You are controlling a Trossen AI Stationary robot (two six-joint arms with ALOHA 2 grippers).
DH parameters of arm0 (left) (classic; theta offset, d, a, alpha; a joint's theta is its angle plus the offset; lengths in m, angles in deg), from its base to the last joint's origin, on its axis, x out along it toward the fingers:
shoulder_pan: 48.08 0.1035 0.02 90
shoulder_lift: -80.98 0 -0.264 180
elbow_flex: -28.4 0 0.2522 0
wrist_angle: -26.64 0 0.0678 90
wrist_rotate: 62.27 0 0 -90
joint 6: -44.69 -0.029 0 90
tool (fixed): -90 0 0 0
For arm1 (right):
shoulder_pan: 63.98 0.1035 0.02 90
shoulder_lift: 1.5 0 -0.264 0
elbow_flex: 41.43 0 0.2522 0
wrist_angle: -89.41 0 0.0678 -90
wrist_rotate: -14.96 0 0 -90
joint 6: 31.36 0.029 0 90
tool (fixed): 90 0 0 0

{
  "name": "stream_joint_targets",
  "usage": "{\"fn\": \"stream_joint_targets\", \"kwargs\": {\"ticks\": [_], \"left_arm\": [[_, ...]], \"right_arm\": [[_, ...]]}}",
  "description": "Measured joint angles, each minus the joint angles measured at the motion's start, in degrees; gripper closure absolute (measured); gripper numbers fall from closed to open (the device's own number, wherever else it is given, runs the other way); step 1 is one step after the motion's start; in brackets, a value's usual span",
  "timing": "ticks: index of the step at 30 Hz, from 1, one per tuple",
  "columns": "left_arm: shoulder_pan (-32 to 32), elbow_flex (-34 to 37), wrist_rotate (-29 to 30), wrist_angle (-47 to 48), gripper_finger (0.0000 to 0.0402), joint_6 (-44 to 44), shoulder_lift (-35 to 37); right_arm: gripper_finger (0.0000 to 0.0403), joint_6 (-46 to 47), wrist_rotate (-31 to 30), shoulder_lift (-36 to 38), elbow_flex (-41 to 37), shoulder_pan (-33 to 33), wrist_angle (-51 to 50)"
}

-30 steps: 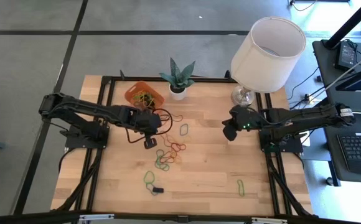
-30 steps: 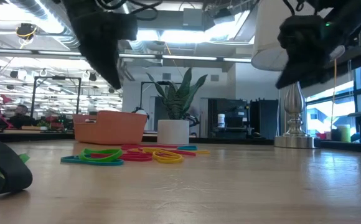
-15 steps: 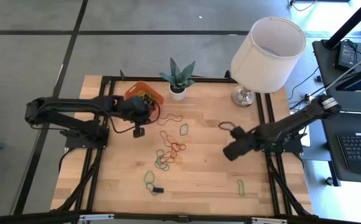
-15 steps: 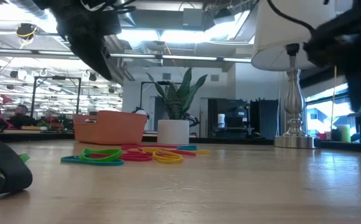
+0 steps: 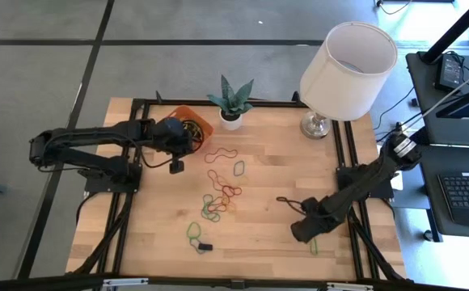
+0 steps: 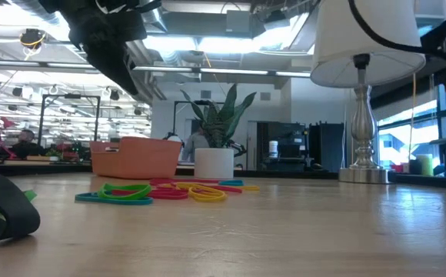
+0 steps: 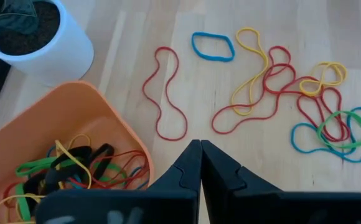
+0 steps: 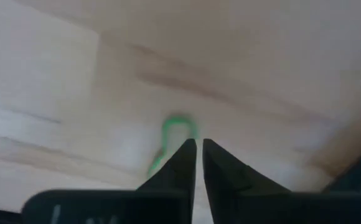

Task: Pick and place rubber bands into bin
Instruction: Put the green rubber band into the orange bin

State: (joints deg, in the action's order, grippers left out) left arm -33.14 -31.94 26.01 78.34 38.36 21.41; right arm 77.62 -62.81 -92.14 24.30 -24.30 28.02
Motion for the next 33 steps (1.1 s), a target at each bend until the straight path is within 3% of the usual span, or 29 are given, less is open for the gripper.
{"fn": "stream_joint_targets", "kwargs": {"ticks": [11,19,22,26,28,31,33], "left_arm": [[0.59,0.0,-0.01,-0.03,0.0399,0.03,-0.02],[0.57,0.0,-0.04,-0.03,0.0399,1.05,-0.04],[0.57,0.0,-0.04,-0.05,0.04,1.07,-0.04],[0.57,-0.01,-0.04,-0.19,0.0399,1.07,-0.04],[0.57,0.0,-0.04,-0.47,0.04,1.07,-0.04],[0.57,0.0,-0.03,-0.67,0.04,1.07,-0.04],[0.57,0.0,-0.01,-0.98,0.0398,1.06,-0.04]], "right_arm": [[0.0324,3.32,-0.1,-5.87,0.11,1.88,2.93],[0.0319,3.23,0.19,-8.98,0.28,1.85,4.36],[0.0335,2.98,0.04,-9.09,0.26,1.83,4.63],[0.0389,1.7,-0.35,-9.0,0.22,1.85,5.15],[0.0393,1.82,-1.5,-9.0,0.48,1.9,4.96],[0.0389,1.83,-4.89,-9.01,2.13,2.1,3.03],[0.0395,1.46,-10.83,-9.2,4.21,1.95,0.73]]}}
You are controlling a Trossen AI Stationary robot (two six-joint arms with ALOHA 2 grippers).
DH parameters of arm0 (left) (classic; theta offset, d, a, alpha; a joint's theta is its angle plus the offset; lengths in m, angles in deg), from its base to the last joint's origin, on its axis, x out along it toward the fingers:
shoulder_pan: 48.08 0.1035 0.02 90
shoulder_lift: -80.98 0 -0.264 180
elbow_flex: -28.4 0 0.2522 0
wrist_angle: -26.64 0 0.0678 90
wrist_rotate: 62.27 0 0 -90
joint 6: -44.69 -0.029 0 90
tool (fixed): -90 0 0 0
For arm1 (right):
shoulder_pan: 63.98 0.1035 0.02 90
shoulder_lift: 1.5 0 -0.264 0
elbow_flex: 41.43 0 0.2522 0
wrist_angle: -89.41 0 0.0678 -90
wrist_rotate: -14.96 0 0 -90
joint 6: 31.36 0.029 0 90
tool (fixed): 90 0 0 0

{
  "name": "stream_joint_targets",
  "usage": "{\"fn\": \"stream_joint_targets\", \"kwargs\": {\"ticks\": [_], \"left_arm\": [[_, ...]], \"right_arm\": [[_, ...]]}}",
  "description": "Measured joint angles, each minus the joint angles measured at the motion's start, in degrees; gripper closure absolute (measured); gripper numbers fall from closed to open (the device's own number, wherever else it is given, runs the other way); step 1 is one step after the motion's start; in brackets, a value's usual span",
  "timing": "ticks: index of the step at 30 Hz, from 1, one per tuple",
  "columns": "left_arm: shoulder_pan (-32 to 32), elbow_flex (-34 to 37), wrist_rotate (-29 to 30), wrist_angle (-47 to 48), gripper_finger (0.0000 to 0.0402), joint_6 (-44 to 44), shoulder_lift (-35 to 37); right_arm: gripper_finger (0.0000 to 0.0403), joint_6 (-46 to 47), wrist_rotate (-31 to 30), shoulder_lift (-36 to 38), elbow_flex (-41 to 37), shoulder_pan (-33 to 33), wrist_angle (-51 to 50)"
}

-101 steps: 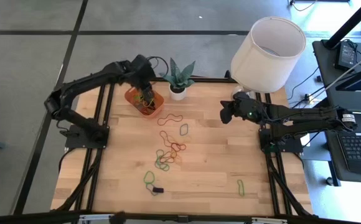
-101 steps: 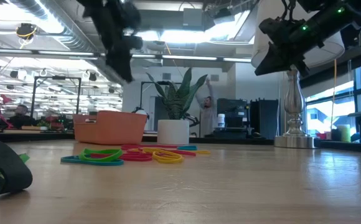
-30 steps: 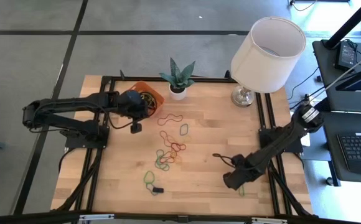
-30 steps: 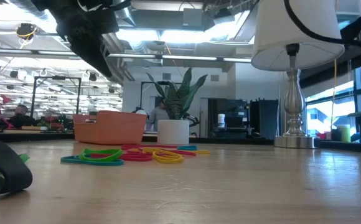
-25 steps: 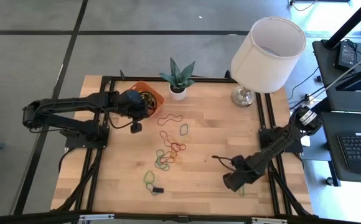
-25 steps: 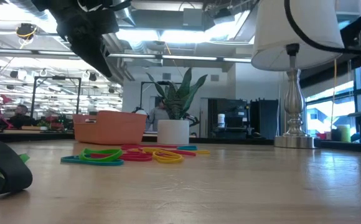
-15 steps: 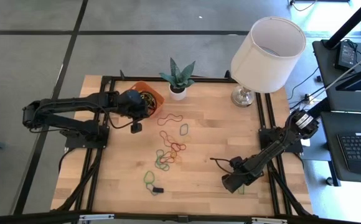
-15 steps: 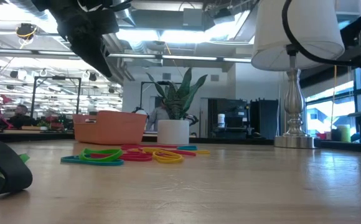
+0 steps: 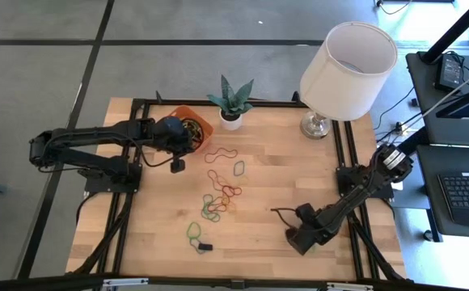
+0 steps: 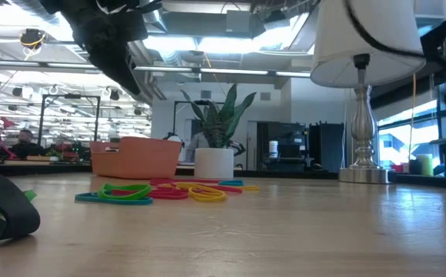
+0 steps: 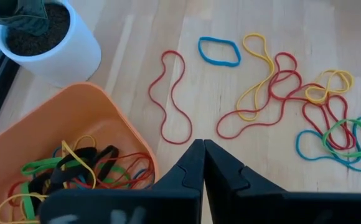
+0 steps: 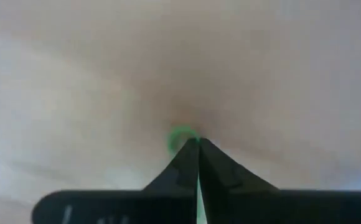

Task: Pick and place rubber bands into bin
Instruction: Put the green rubber band into the orange bin

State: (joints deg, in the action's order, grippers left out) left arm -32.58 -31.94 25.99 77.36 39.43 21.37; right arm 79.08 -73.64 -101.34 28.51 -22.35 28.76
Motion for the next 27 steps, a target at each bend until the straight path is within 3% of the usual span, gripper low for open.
{"fn": "stream_joint_targets", "kwargs": {"ticks": [7,13,19,27], "left_arm": [[-0.01,-0.02,0.07,-5.84,0.0395,-0.01,0.0],[-0.02,-0.02,-0.15,-12.29,0.0345,-1.05,0.0],[-0.12,-0.02,-3.3,-16.06,0.0264,-0.83,0.0],[-3.42,-0.02,-3.38,-20.29,0.0193,3.01,-0.29]], "right_arm": [[0.0399,-5.06,-18.71,0.17,7.26,-2.23,-5.73],[0.04,-12.24,-32.14,0.2,10.76,-9.18,-6.32],[0.0401,-36.66,-34.6,0.67,13.9,-18.83,1.17],[0.0402,-76.91,-31.29,3.88,13.62,-30.84,27.95]]}}
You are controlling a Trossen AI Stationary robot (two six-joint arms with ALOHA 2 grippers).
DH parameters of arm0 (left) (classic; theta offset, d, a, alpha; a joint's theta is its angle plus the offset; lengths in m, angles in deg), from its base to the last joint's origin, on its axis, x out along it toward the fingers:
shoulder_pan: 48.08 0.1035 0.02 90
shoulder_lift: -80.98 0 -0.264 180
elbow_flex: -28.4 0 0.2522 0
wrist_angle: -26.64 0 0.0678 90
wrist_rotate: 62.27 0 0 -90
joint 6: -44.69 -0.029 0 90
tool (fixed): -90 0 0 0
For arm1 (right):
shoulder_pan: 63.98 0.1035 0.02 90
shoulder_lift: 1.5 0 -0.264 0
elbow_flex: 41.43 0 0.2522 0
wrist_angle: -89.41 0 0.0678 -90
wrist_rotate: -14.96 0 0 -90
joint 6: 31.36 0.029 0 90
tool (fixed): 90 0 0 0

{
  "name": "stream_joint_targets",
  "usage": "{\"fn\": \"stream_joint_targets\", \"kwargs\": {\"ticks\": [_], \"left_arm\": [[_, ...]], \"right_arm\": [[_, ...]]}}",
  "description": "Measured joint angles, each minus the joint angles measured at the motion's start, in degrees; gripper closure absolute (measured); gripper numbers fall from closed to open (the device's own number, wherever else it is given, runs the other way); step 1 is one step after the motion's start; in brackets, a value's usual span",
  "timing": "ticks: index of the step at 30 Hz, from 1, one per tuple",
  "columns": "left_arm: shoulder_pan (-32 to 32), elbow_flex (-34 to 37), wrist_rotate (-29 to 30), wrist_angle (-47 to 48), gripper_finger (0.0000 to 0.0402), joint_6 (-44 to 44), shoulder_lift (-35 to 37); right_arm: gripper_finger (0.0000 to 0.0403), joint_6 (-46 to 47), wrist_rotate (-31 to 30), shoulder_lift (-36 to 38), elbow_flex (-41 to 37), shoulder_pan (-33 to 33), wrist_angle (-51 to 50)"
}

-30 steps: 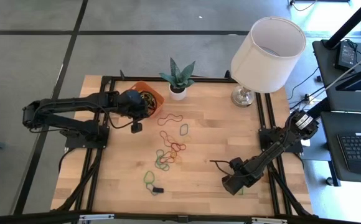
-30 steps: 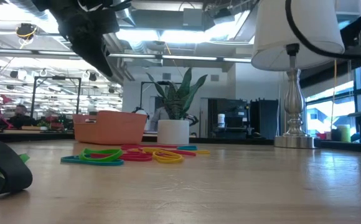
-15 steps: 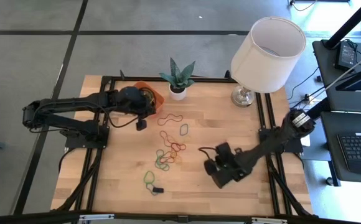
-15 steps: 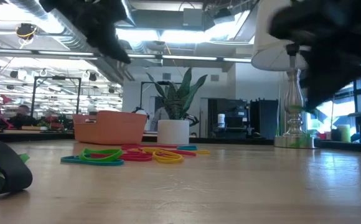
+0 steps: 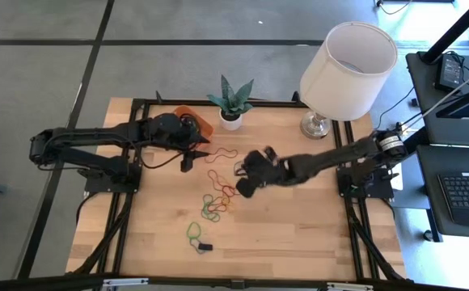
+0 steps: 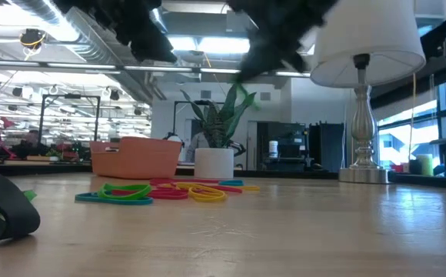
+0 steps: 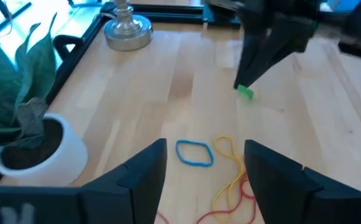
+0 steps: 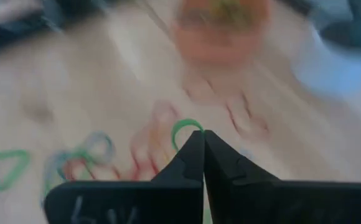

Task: Pick and place rubber bands into bin
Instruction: Put the green rubber band into the orange bin

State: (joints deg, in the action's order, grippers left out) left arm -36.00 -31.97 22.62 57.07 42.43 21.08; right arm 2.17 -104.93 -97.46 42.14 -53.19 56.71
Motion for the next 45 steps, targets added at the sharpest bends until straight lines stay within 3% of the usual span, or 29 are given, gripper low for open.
{"fn": "stream_joint_targets", "kwargs": {"ticks": [4,9,17,25,34,39,45], "left_arm": [[-2.4,-0.04,0.8,-2.63,0.0183,2.06,-0.59],[-5.18,-0.07,3.02,-10.33,0.0182,4.48,-2.81],[-6.89,-0.04,7.66,-18.75,0.0182,8.19,-9.49],[-6.85,-0.03,9.16,-23.44,0.019,13.65,-14.83],[-6.96,-0.04,9.01,-33.28,0.0224,14.68,-18.49],[-7.07,-0.02,7.7,-32.87,0.0276,17.36,-19.38],[-7.12,-0.02,7.51,-32.5,0.0374,17.59,-19.69]], "right_arm": [[0.0402,-14.05,8.54,0.79,-0.02,-4.84,10.95],[0.0403,-23.75,19.83,0.91,-0.02,-9.84,20.84],[0.0403,-32.76,31.03,2.24,-0.05,-13.88,21.44],[0.0403,-39.46,32.36,6.02,-0.02,-15.68,16.57],[0.0403,-41.6,35.14,5.98,-0.02,-16.27,13.38],[0.0403,-41.87,35.13,5.96,-0.02,-16.33,12.72],[0.0401,-43.04,35.17,5.96,-0.02,-16.67,12.92]]}}
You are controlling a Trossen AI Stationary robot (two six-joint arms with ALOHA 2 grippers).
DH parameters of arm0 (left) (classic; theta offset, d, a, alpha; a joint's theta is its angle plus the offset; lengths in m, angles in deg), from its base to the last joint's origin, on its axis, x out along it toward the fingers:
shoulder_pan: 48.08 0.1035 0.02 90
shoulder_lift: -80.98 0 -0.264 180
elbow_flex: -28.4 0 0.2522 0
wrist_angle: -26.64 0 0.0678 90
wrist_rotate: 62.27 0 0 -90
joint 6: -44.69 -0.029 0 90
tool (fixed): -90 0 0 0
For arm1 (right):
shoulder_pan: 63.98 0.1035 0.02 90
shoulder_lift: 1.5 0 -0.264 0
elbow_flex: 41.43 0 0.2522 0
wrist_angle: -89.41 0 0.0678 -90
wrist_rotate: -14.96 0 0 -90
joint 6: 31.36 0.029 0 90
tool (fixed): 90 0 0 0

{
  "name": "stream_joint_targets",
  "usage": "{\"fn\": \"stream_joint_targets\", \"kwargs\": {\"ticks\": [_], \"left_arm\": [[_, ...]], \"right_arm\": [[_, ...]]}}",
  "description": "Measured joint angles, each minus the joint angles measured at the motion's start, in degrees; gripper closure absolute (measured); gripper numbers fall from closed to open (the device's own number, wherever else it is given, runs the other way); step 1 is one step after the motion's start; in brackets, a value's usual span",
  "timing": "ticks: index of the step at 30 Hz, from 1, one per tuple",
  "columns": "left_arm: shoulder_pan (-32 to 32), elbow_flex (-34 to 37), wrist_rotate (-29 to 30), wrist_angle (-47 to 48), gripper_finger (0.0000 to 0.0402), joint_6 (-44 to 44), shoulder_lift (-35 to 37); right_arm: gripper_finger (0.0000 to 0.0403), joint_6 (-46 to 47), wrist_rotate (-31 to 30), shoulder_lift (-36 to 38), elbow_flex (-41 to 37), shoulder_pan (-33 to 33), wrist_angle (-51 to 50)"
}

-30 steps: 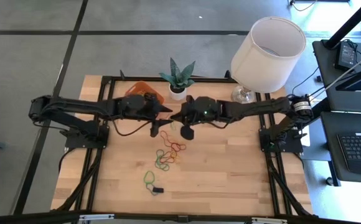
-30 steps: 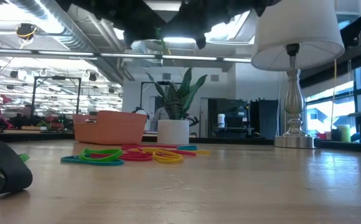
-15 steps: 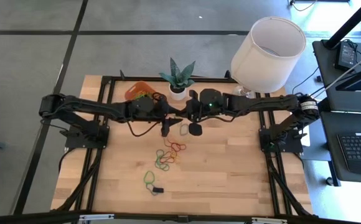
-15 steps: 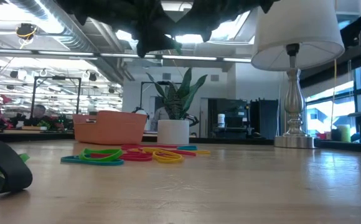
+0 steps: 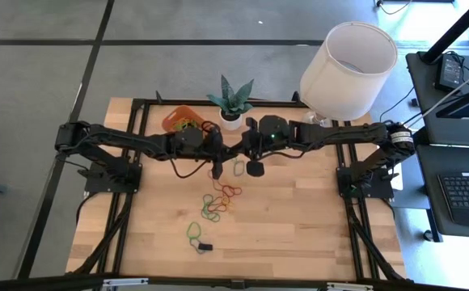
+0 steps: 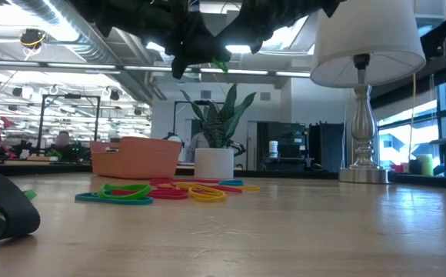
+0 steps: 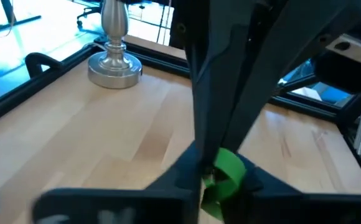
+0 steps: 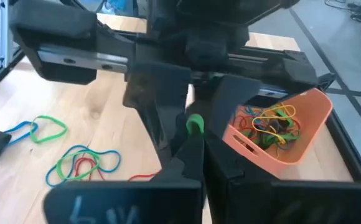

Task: Pick and place rubber bands into bin
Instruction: Put the green rubber band into the orange bin

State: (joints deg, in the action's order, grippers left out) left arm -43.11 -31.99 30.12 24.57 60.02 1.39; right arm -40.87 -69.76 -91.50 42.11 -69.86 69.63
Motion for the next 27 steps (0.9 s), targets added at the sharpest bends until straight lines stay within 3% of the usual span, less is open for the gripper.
{"fn": "stream_joint_targets", "kwargs": {"ticks": [3,15,22,27], "left_arm": [[0.0,0.0,0.0,0.74,0.0395,-0.05,0.07],[0.89,-0.02,0.82,4.88,0.0398,-0.81,0.23],[6.16,-0.02,0.91,16.57,0.0399,0.4,5.04],[13.74,-0.02,0.9,27.86,0.0399,-2.28,11.54]], "right_arm": [[0.0394,-0.13,-0.02,0.0,0.0,-0.12,-0.04],[0.0344,3.3,-0.09,0.0,0.0,-2.26,-1.16],[0.0292,7.1,-0.22,0.0,0.0,-3.42,-2.04],[0.0277,8.4,-0.73,0.0,0.0,-3.39,-2.07]]}}
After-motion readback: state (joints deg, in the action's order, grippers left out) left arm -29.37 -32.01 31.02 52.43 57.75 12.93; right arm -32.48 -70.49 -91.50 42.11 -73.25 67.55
